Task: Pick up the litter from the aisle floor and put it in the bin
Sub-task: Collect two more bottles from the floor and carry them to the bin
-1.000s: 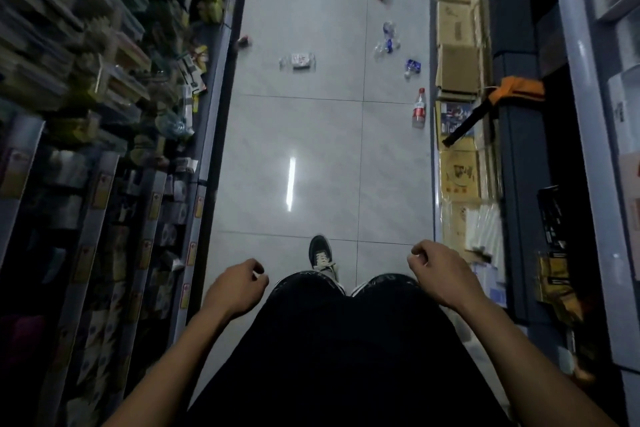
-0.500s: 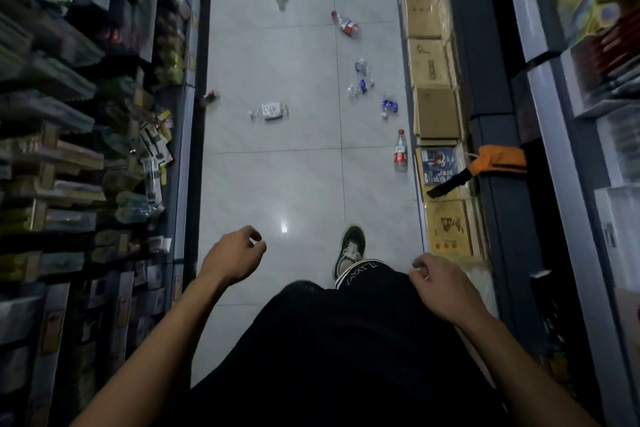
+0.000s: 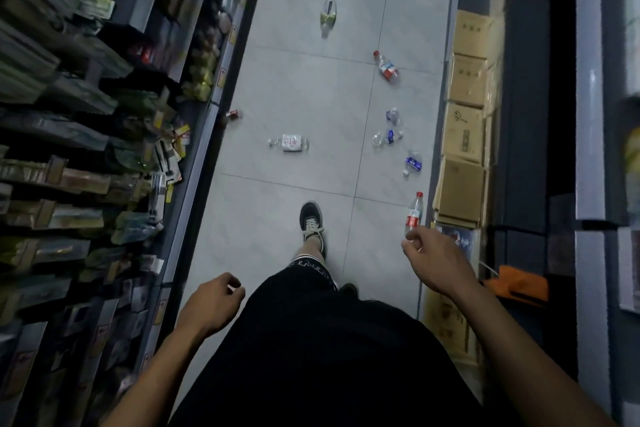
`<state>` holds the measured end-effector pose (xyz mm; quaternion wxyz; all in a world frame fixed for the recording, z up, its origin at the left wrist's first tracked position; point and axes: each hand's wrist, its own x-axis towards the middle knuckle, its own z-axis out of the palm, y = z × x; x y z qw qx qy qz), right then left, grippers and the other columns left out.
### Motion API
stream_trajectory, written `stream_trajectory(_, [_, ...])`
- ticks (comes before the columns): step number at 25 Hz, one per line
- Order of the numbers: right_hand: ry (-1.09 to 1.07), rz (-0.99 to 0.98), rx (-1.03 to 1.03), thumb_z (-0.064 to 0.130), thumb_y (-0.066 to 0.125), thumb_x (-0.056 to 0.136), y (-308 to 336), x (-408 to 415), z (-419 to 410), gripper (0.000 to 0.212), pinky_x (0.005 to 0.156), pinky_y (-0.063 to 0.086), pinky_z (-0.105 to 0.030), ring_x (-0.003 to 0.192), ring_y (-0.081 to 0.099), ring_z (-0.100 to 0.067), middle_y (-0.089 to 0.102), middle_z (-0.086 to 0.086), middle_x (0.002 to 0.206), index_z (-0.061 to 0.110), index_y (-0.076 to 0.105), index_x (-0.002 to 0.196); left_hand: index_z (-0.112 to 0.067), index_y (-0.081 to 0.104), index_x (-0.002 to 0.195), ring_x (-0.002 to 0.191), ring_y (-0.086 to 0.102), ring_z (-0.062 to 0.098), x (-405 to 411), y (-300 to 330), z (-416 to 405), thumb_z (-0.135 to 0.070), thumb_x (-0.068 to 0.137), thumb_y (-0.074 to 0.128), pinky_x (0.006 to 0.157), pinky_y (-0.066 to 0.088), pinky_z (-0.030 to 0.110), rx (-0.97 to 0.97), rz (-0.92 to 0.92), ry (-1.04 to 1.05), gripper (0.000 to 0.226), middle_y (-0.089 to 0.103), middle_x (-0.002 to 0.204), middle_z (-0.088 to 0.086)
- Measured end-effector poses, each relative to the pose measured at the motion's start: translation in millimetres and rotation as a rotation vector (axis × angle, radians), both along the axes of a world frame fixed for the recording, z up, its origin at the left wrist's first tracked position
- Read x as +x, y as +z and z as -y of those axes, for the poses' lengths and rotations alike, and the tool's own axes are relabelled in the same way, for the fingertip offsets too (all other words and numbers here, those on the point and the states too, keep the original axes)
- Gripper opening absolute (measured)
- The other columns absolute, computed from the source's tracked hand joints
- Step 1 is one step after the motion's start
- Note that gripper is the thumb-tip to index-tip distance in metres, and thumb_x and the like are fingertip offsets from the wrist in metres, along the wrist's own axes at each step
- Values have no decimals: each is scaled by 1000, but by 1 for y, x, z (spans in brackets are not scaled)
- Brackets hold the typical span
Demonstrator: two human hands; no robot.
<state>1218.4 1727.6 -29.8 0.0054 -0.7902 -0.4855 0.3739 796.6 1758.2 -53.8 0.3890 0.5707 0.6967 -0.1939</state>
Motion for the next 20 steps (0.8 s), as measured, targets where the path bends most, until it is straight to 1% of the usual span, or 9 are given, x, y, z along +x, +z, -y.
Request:
stream_trajectory(1, [-13,-1,-9,43,51,100,-2,4,-19,32,80,53,-39,95,63,-20,69,0,108,21,66,118,-28,66,111,86,64,17,4,-2,-23,-42,94,52,77,51,33,-8,7,3,26,74,107,-2])
stream_trajectory(3, [-54,-11,-42,44,51,99,1,8,-49,30,82,56,-42,94,64,-20,69,1,105,22,66,113,-28,65,112,87,64,18,17,-2,-75,-43,94,51,76,51,32,-16,19,-22,27,74,107,-2])
stream_trajectory(5, [-99,-3,-84,44,52,99,3,14,-69,30,83,56,-43,93,64,-18,69,2,105,22,67,115,-29,65,112,88,65,18,36,-1,-130,-44,93,50,76,51,32,-15,38,-52,28,73,107,-3])
stream_trajectory(8, [-145,-4,-138,41,56,100,3,27,-84,27,82,56,-39,91,63,-14,68,4,104,21,67,115,-29,65,113,91,65,20,73,-1,-209,-45,92,51,78,52,33,-11,56,-146,29,73,107,-3])
stream_trajectory(11, [-208,-26,-201,39,56,100,2,45,-89,21,82,56,-39,91,62,-13,68,4,105,24,65,111,-27,66,112,93,65,23,119,2,-272,-42,92,51,80,53,35,8,48,-248,29,74,106,-2])
stream_trajectory(14, [-256,-54,-240,39,55,100,-2,74,-96,20,79,54,-36,92,61,-10,66,5,107,27,64,113,-28,65,109,93,65,23,172,3,-313,-41,90,50,83,55,38,10,43,-300,28,73,104,-3])
stream_trajectory(16, [-263,-104,-256,37,55,100,-12,96,-104,22,81,54,-37,94,62,-12,66,4,108,25,65,115,-27,65,110,94,65,23,208,2,-327,-41,91,50,83,55,38,14,39,-346,27,74,104,-4])
stream_trajectory(18, [-280,-129,-265,36,55,98,-31,118,-114,21,84,56,-39,93,62,-14,67,3,107,24,66,112,-27,64,109,93,65,22,250,-6,-333,-40,91,50,83,56,38,1,50,-378,26,74,102,-5])
stream_trajectory(20, [-301,-136,-287,37,54,98,-61,139,-126,21,83,56,-39,92,62,-16,67,2,106,23,65,109,-29,64,107,93,66,21,297,-27,-336,-43,89,50,83,56,39,-19,77,-414,27,74,100,-7])
